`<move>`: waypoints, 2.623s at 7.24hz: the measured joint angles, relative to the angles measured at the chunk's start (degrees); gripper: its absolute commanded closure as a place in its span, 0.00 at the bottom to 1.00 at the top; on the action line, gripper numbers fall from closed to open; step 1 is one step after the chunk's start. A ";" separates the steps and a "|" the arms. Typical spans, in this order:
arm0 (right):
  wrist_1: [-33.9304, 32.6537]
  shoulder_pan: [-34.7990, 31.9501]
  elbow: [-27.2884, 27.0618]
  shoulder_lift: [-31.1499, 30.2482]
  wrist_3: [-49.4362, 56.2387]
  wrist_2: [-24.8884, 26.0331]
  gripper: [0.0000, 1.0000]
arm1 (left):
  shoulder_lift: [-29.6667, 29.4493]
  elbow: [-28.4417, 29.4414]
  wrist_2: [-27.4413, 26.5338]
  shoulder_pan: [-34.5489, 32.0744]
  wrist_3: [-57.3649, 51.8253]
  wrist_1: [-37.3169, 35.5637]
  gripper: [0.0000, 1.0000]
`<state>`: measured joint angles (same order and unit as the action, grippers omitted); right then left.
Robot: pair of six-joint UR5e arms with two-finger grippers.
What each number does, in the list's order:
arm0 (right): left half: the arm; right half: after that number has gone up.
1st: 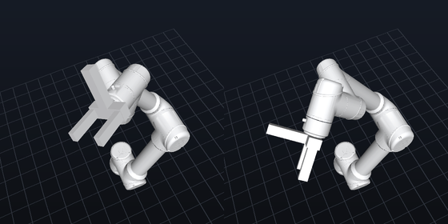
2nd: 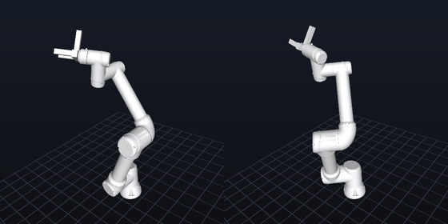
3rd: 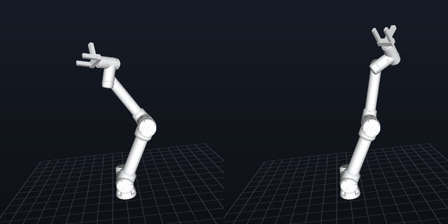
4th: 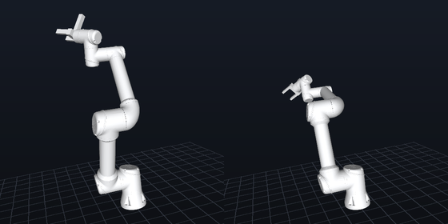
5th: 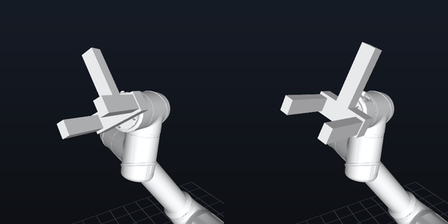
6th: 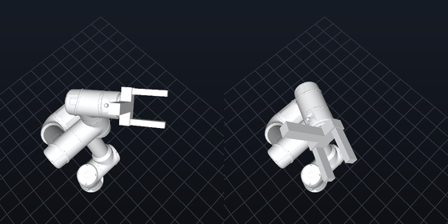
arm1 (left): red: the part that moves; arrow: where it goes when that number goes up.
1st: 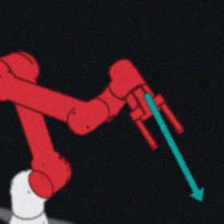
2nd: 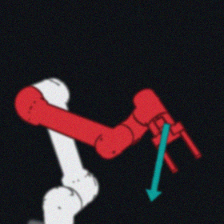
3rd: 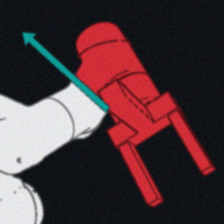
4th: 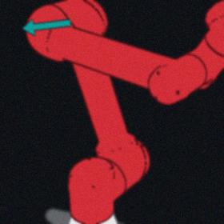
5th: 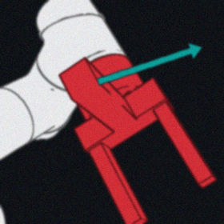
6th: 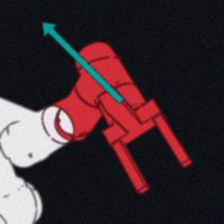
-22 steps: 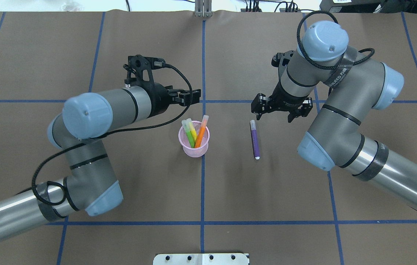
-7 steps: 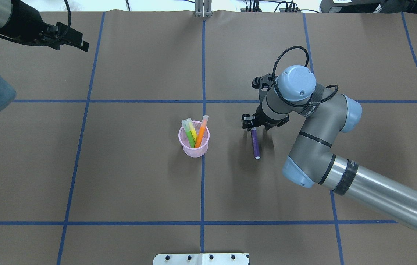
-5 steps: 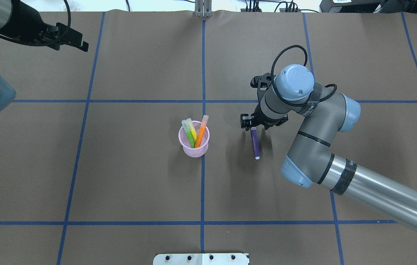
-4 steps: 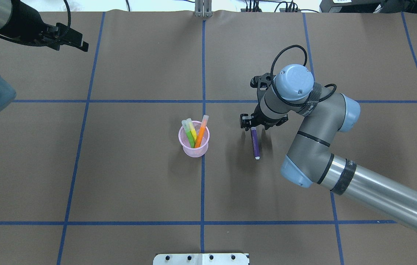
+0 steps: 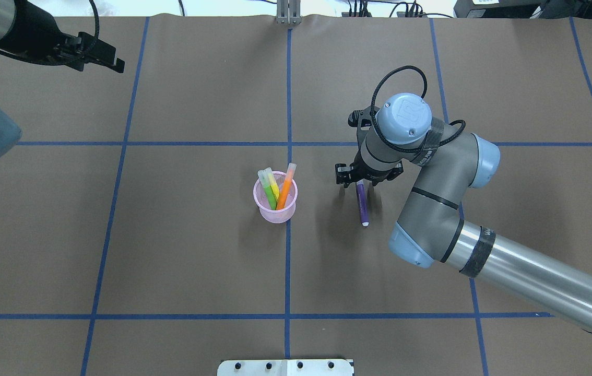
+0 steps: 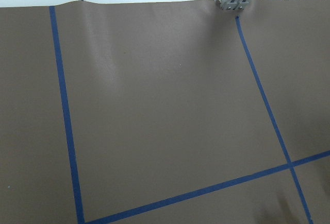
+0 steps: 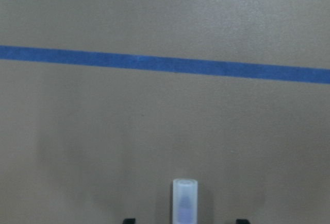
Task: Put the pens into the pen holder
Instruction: 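Lift the purple marker upright with the right gripper away from the table, then carry the purple marker with the right gripper over the pink cup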
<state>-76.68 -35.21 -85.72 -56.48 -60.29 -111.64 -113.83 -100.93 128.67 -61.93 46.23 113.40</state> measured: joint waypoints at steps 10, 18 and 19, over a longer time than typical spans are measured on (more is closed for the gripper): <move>2.98 -6.74 -11.12 -0.28 0.40 -2.00 1.00 | 1.76 -1.38 -0.09 -0.12 0.00 0.15 0.01; 32.54 5.57 -13.51 -1.40 3.24 27.12 1.00 | 3.61 0.09 -0.53 0.23 0.14 0.50 0.00; 32.64 7.06 -12.97 -1.35 5.33 28.90 1.00 | 3.85 0.38 -0.53 0.23 0.11 0.49 0.00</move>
<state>-44.04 -28.15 -98.69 -57.83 -54.96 -82.74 -109.98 -100.54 128.14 -61.70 46.34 113.89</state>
